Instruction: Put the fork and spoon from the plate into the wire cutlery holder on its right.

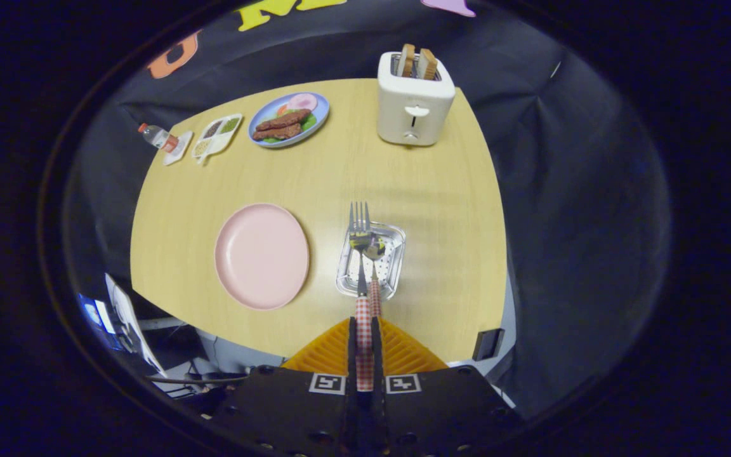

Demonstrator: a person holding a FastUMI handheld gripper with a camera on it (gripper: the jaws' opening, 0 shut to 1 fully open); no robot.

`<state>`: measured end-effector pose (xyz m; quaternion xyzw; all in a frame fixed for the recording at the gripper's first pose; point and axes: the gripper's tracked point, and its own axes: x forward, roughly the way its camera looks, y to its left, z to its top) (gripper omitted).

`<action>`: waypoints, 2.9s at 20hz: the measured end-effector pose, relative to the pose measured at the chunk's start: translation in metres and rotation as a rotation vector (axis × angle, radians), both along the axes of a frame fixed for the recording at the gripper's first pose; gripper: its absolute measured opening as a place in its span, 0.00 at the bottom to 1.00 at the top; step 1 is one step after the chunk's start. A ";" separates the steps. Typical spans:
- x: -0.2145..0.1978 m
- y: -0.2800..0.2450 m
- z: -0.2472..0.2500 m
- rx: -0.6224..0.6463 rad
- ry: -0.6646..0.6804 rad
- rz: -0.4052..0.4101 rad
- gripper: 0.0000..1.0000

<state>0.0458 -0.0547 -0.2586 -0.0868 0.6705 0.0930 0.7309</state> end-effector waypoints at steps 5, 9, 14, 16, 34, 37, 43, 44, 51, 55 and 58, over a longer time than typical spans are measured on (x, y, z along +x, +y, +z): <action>-0.011 -0.001 -0.009 0.019 0.191 -0.089 0.08; -0.007 -0.002 -0.019 0.000 0.298 -0.109 0.08; 0.001 -0.004 -0.028 -0.095 0.401 -0.063 0.08; 0.008 -0.005 -0.031 -0.129 0.425 -0.041 0.08; 0.038 0.015 -0.029 -0.115 0.236 0.047 0.25; 0.040 0.023 -0.019 -0.084 0.103 0.060 0.26; 0.030 0.040 -0.001 -0.047 -0.165 0.061 0.29; 0.030 0.041 0.000 -0.048 -0.213 0.061 0.29; 0.023 0.076 0.034 0.058 -0.584 -0.045 0.40; 0.021 0.090 0.086 0.089 -0.830 -0.075 0.55; 0.017 0.107 0.133 0.135 -0.996 -0.052 0.66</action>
